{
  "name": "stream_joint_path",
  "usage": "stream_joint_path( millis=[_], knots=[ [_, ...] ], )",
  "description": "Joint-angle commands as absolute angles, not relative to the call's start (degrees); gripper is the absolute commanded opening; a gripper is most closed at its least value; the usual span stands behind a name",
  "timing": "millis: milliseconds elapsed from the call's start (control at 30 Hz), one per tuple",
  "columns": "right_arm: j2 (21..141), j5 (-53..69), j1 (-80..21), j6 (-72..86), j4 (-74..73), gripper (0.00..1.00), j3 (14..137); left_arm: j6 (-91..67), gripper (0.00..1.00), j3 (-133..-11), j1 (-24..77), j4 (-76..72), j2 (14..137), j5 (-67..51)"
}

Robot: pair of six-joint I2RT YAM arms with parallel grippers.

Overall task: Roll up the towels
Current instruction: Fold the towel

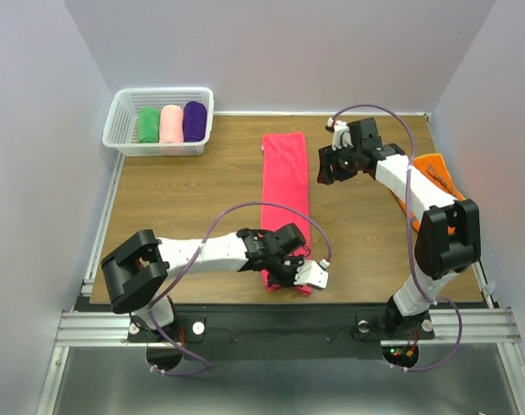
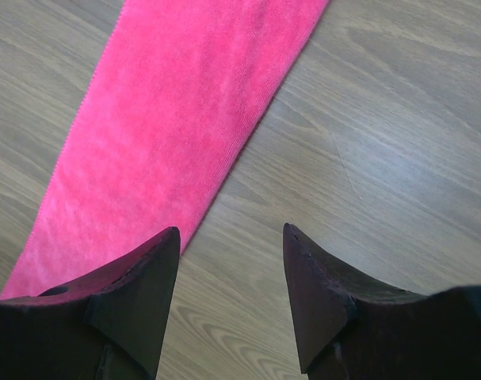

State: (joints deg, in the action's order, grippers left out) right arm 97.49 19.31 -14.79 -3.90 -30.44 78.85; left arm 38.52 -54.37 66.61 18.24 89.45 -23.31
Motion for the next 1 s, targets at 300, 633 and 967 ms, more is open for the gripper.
stream_joint_path(
  millis=[300, 633, 967],
  knots=[
    [96.6, 20.5, -12.4, -5.0, -29.4, 0.6, 80.2, 49.0, 0.0, -67.0, 56.6, 24.9, 93.1, -24.3],
    [97.1, 20.8, -10.0, -5.6, -29.4, 0.63, 80.8, 53.5, 0.0, -76.4, 48.3, 24.5, 100.6, -22.8],
    [97.4, 21.0, -8.6, -6.4, -29.4, 0.76, 80.5, 57.2, 0.0, -89.1, 43.6, 26.4, 110.6, -21.9]
  ],
)
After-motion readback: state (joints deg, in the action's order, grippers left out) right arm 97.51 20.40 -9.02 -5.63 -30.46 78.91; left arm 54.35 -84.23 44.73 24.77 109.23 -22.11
